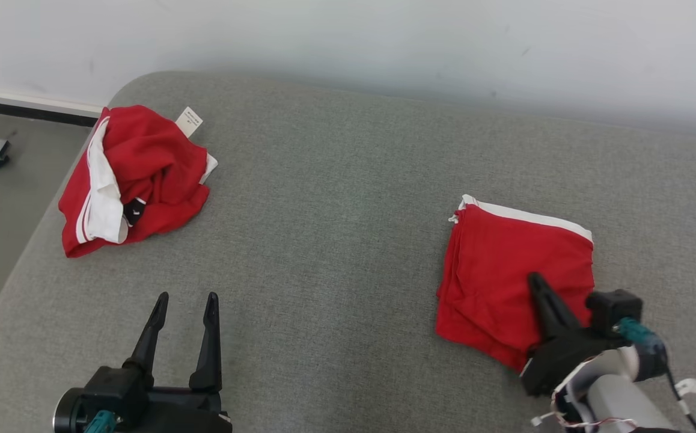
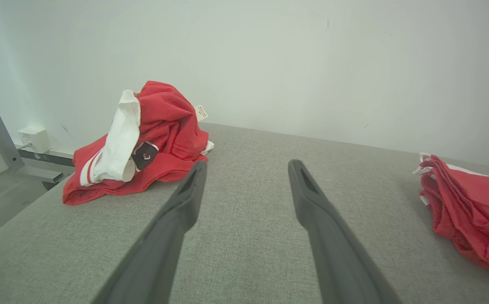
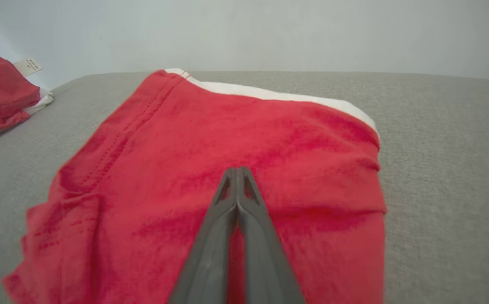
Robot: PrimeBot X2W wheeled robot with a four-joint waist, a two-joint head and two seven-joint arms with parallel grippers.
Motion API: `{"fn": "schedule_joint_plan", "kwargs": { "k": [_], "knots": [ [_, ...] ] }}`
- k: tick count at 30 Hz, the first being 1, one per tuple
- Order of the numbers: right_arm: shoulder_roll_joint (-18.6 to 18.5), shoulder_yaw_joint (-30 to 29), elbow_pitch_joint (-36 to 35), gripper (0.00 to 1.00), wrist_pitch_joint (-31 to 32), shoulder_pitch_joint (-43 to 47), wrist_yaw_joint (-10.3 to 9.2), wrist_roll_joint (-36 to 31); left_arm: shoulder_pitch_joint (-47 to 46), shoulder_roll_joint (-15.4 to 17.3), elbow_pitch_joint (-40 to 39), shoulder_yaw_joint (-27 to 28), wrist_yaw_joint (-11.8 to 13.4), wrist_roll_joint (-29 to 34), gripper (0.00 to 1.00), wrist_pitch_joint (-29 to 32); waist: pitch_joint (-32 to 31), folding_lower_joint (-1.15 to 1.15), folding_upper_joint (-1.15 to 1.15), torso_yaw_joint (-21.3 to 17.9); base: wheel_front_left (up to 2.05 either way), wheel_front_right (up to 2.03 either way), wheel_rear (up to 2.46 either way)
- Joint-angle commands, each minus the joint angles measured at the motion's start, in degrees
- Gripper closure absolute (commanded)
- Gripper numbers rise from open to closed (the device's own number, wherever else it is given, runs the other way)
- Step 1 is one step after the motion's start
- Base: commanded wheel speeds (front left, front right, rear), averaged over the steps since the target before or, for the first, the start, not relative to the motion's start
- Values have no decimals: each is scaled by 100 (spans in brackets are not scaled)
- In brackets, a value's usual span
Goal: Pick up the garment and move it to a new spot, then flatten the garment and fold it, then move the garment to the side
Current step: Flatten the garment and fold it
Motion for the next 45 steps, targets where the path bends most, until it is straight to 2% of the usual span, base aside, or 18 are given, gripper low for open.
{"fn": "schedule_joint_plan", "kwargs": {
  "k": [1, 10, 11, 19, 32, 45],
  "knots": [
    [80, 55, 6, 100, 0, 60, -11, 53, -31, 1, 11, 5, 5, -2, 0, -18, 4, 0, -1, 31, 0, 0, 0],
    [520, 643, -350, 100, -1, 341, -11, 224, -69, -15, 27, 22, 5, -14, 0, -18, 11, 0, -1, 95, 0, 0, 0],
    [588, 843, -493, 100, 0, 435, -11, 263, -76, -20, 24, 17, 5, -14, 0, -18, 9, 0, -1, 102, 0, 0, 0],
    [744, 1206, -916, 100, 0, 590, -11, 419, 19, -40, 1, 34, 5, 19, 0, -18, -55, 0, -1, 18, 0, 0, 0],
    [557, 482, -1865, 100, 0, 762, -11, 392, 155, -5, -46, 147, 5, 77, 0, -17, -272, 0, -1, -513, 0, 0, 0],
    [296, -496, -2669, 100, 0, 1637, -11, 145, 360, 86, -80, 262, 5, 121, 0, -18, -549, 0, -1, -1178, 0, 0, 0]
  ]
}}
